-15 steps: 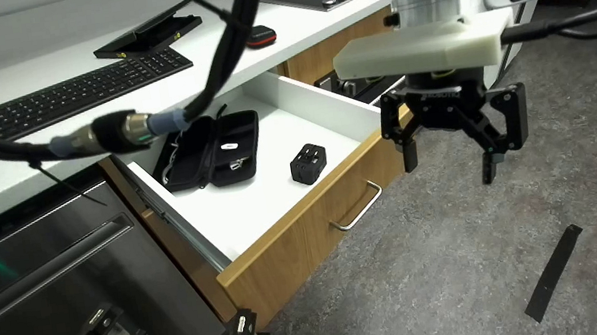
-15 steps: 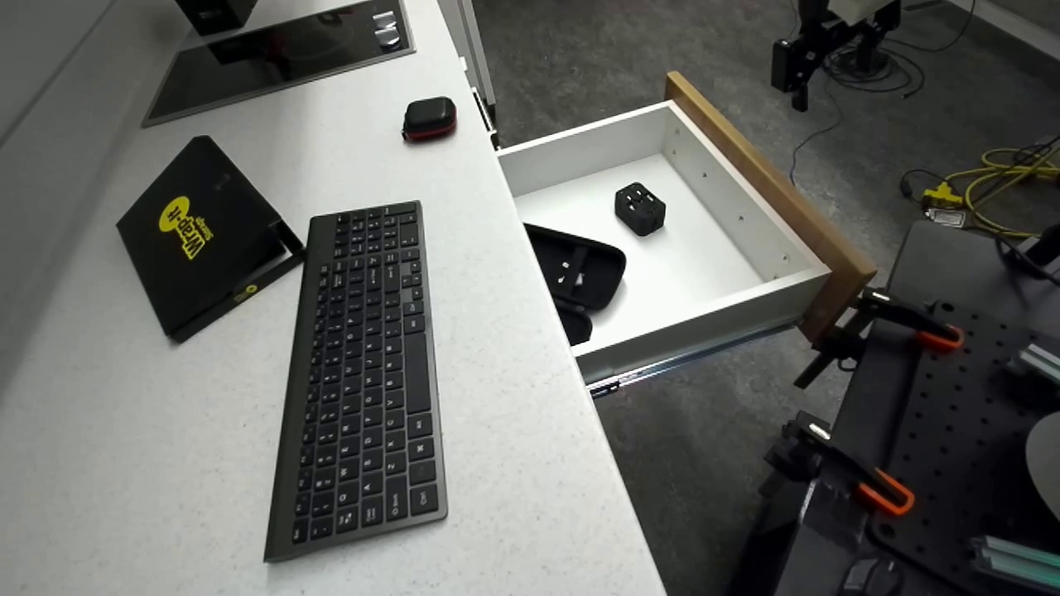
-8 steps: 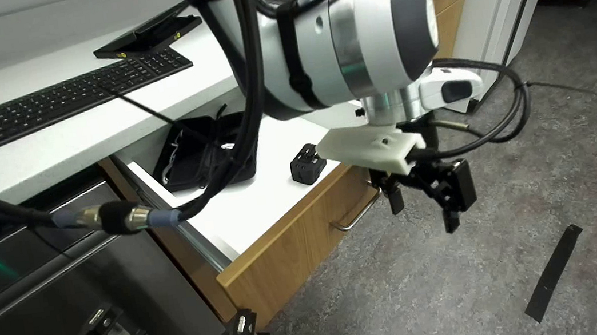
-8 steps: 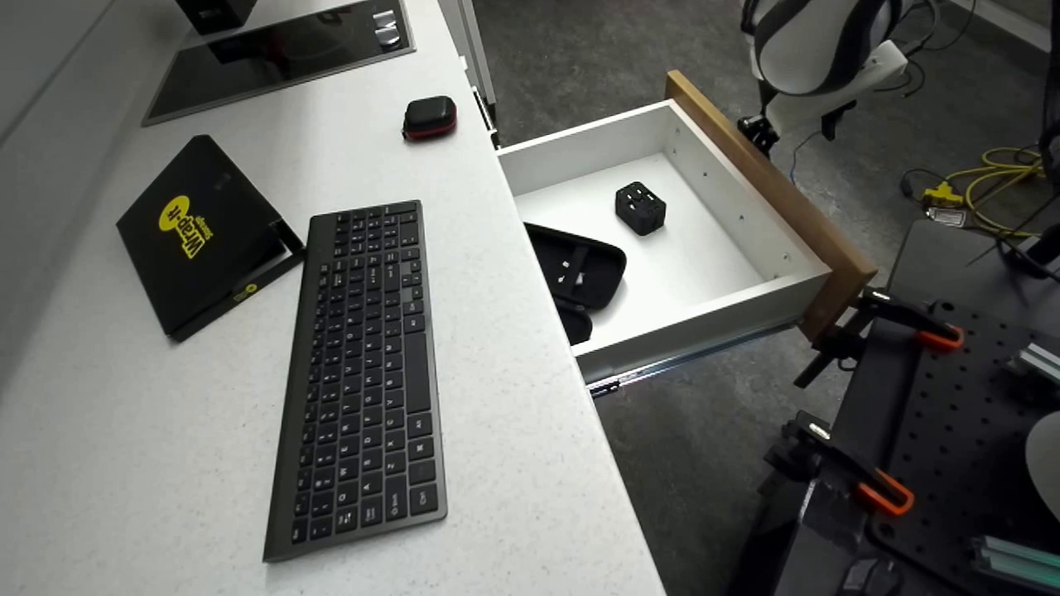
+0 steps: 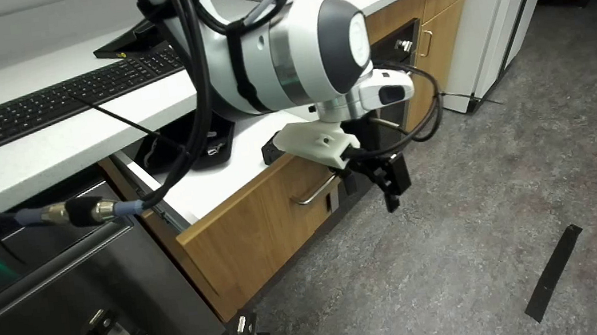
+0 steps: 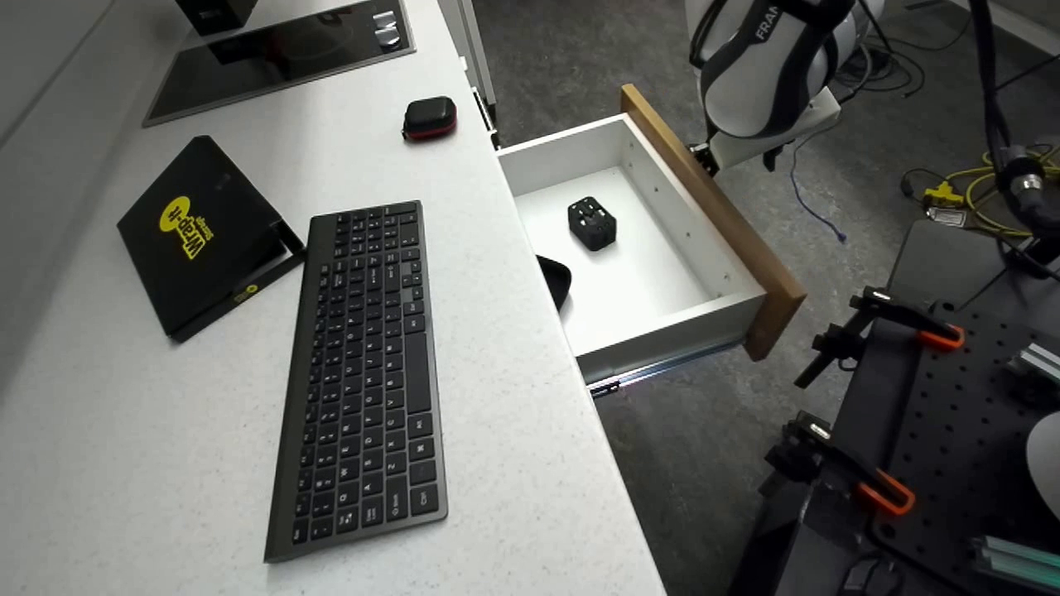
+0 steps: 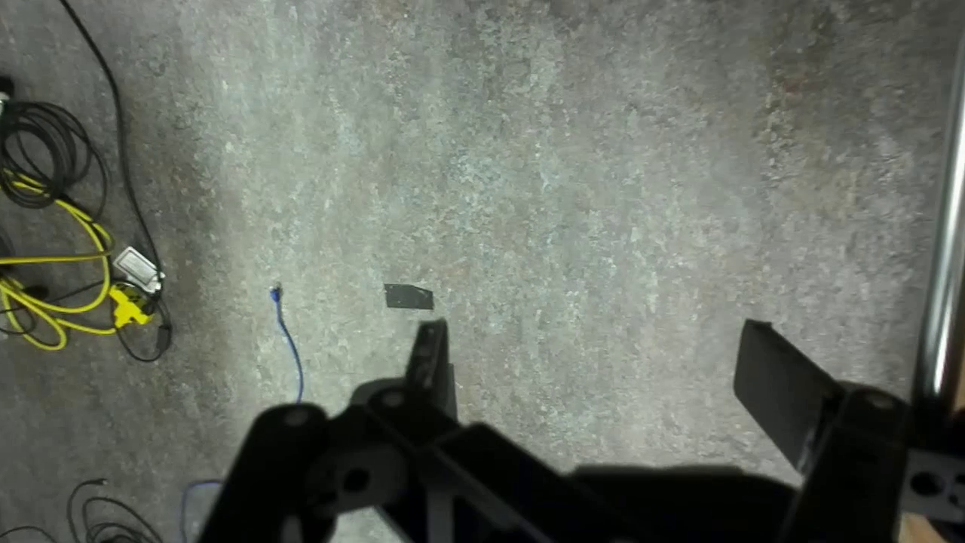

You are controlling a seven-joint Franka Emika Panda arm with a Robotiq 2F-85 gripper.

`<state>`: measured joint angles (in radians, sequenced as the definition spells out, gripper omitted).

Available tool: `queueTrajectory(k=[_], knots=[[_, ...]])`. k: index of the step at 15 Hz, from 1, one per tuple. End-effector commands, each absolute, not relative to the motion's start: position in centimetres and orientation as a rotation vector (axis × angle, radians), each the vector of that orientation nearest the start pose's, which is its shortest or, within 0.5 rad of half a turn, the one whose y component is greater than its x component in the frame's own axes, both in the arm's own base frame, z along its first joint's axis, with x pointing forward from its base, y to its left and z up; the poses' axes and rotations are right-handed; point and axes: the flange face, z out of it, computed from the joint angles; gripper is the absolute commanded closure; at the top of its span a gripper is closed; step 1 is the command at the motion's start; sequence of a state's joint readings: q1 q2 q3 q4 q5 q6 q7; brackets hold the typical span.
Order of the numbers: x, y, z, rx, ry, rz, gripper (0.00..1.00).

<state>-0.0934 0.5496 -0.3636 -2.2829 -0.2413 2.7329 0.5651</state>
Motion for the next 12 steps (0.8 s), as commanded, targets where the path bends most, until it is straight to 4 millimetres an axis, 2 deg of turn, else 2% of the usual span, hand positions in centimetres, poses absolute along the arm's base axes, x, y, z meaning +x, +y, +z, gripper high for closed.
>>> queueTrajectory(k=[1, 4, 6, 7, 9, 12], knots=[[49.1, -15.9, 12.3, -3.127, 1.033, 0.117, 0.0], [51.9, -11.4, 12.6, -3.073, 0.921, 0.126, 0.0], [53.3, -9.2, 13.1, -3.037, 0.881, 0.145, 0.0], [51.9, -10.4, 12.3, -3.069, 0.926, 0.113, 0.0], [53.0, -8.8, 12.8, -3.051, 0.895, 0.124, 0.0], [53.2, -8.9, 12.9, -3.05, 0.893, 0.127, 0.0]])
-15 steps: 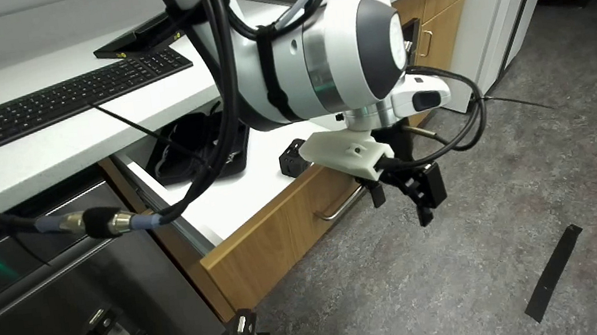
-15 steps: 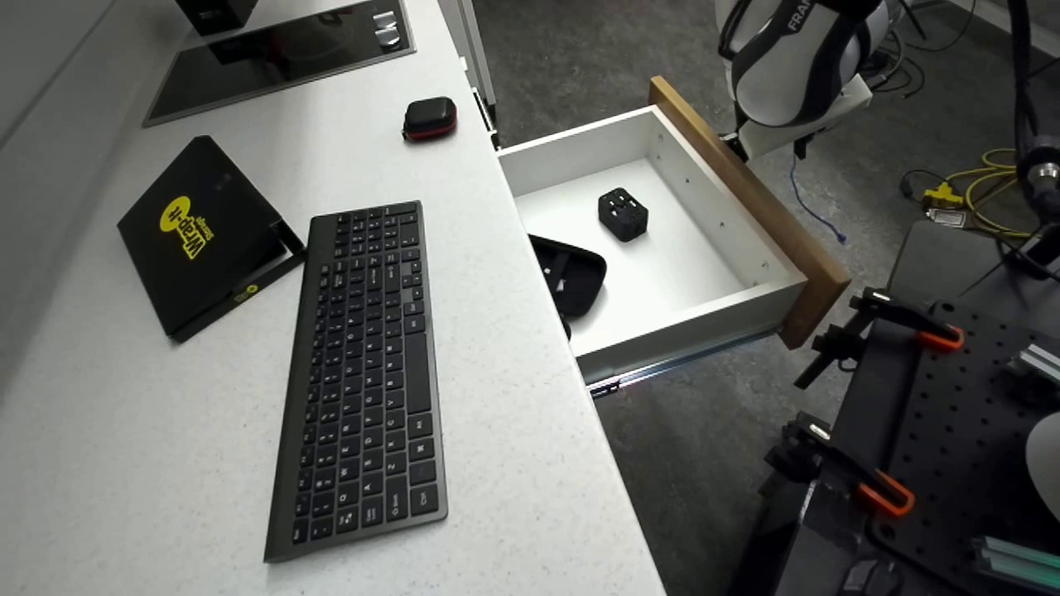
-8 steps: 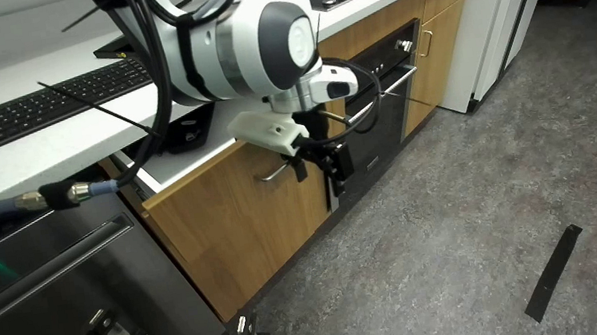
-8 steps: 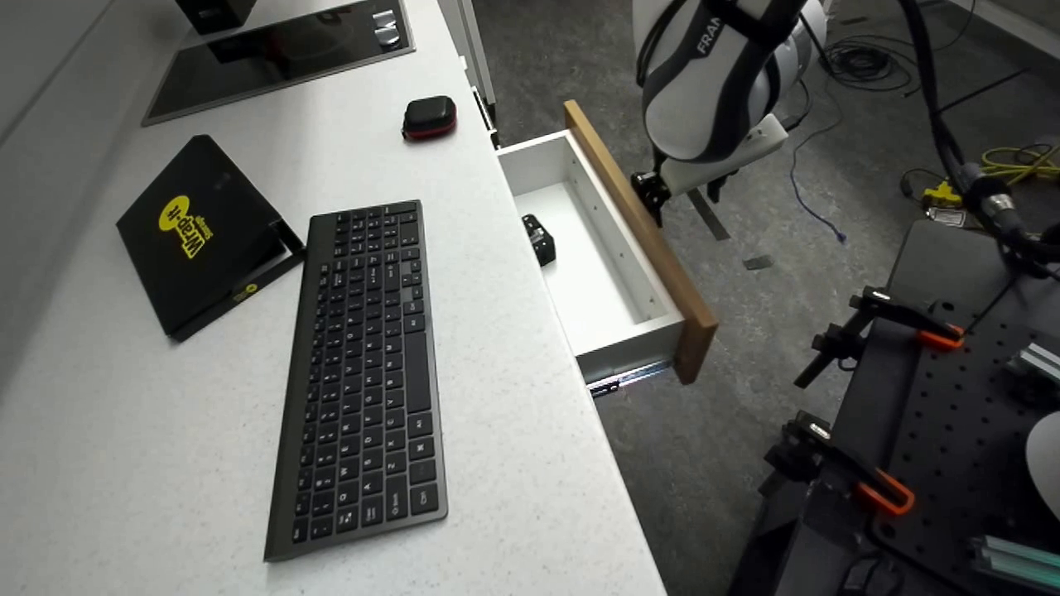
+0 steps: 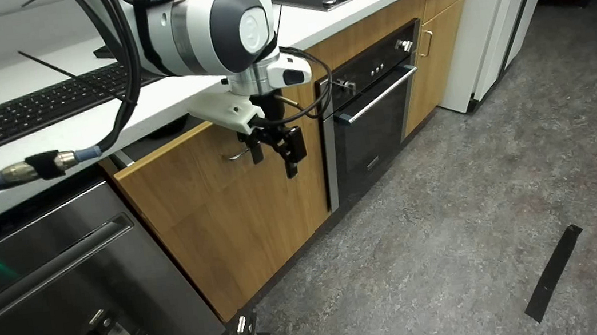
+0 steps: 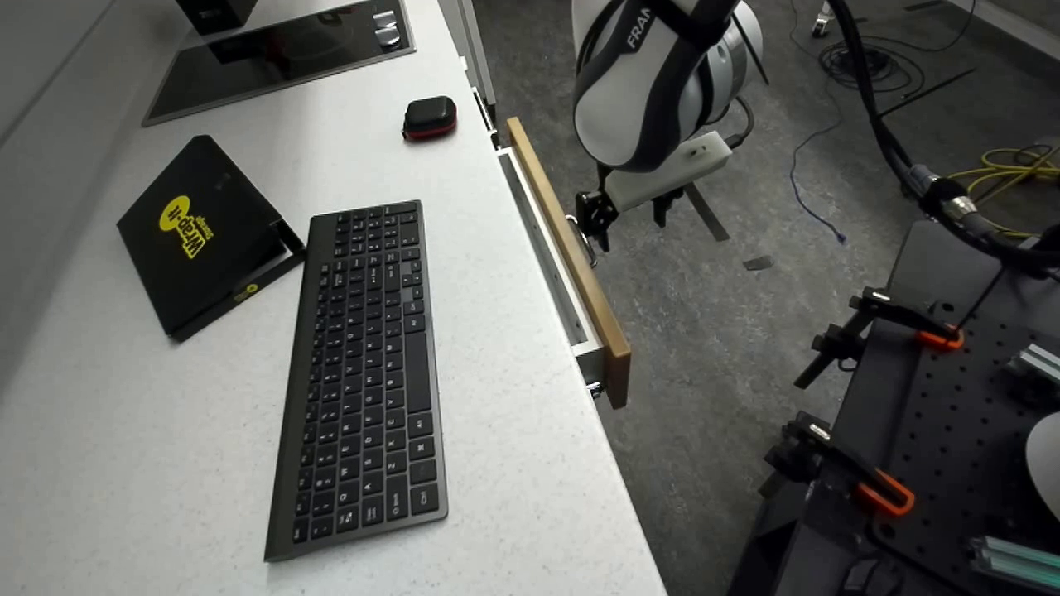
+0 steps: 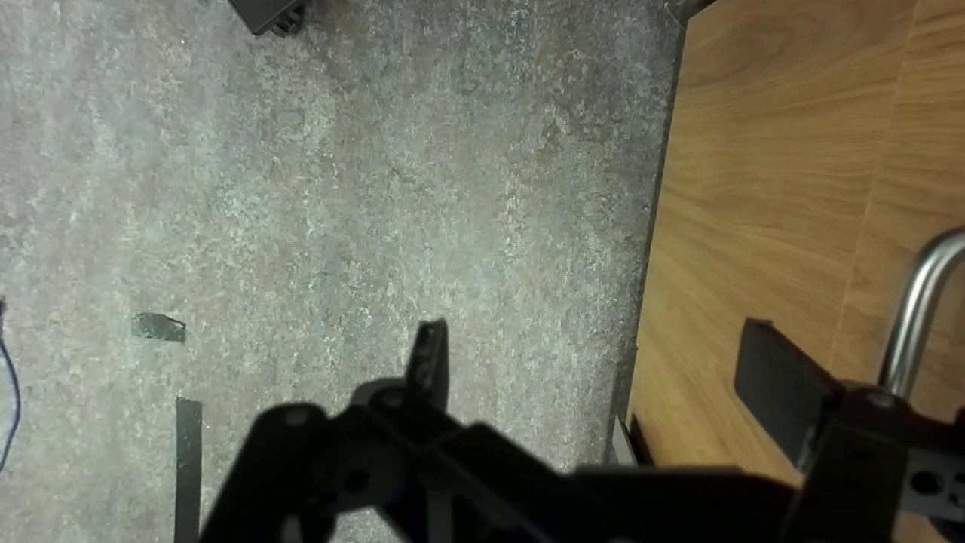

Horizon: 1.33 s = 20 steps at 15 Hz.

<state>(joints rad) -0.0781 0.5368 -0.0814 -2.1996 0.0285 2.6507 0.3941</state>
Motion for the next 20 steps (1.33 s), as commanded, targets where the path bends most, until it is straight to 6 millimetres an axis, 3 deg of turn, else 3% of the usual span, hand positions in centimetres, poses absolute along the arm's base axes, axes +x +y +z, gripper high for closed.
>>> queueTrajectory(k=[1, 6, 11, 17, 20], knots=[[53.2, -8.9, 12.9, -3.051, 0.893, 0.128, 0.0], [54.5, -7.8, 12.4, -3.046, 0.884, 0.088, 0.0], [56.6, -4.7, 12.8, -3.029, 0.817, 0.016, 0.0], [59.1, 1.0, 12.9, -3.0, 0.641, 0.019, 0.0], [58.9, 1.6, 12.9, -3.021, 0.586, 0.048, 0.0]])
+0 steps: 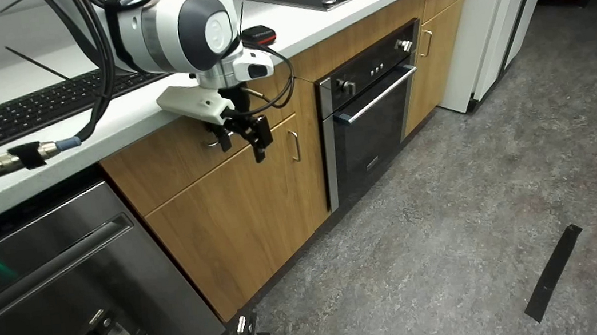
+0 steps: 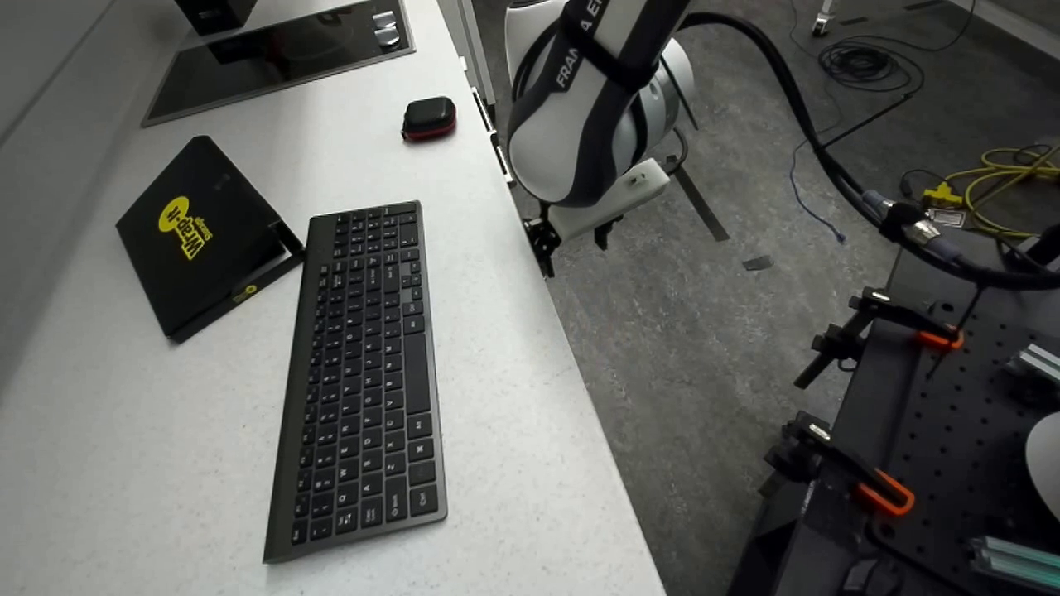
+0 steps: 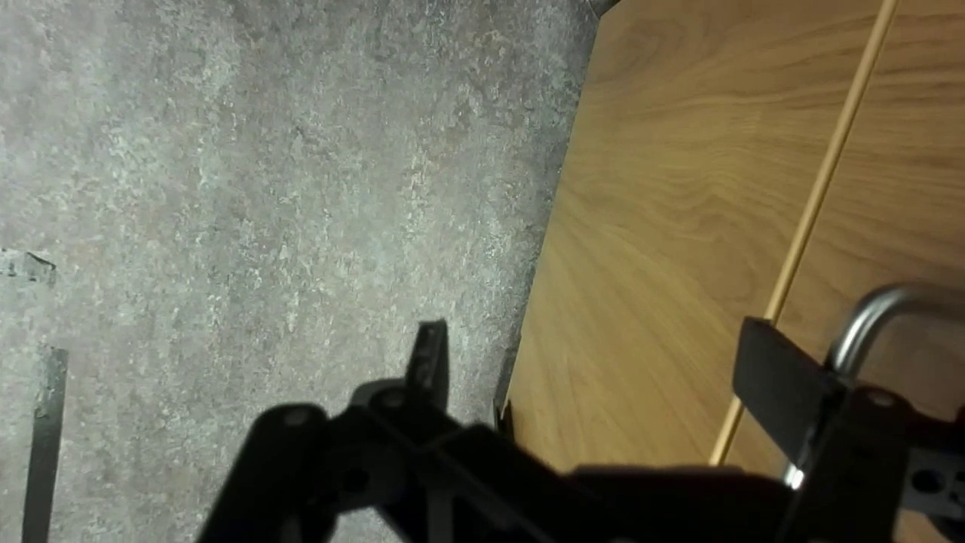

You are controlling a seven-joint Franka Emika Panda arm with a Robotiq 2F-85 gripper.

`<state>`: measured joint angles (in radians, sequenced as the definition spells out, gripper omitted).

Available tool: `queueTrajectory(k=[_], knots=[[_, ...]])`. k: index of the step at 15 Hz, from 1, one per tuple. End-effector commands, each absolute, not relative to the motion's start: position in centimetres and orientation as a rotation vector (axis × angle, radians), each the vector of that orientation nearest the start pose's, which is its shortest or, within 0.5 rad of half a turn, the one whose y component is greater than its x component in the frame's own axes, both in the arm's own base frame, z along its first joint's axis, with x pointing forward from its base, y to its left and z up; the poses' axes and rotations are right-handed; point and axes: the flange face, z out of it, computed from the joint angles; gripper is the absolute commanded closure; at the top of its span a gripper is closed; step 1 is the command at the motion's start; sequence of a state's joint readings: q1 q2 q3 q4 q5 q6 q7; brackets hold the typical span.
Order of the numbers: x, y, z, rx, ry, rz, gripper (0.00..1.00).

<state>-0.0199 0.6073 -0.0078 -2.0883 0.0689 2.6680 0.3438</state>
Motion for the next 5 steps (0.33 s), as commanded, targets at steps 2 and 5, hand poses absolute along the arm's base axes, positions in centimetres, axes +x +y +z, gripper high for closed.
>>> queueTrajectory(k=[2, 5], knots=[[57.32, -2.07, 12.54, -3.053, 0.658, 0.053, 0.0], [57.3, -2.05, 12.52, -3.054, 0.657, 0.054, 0.0]])
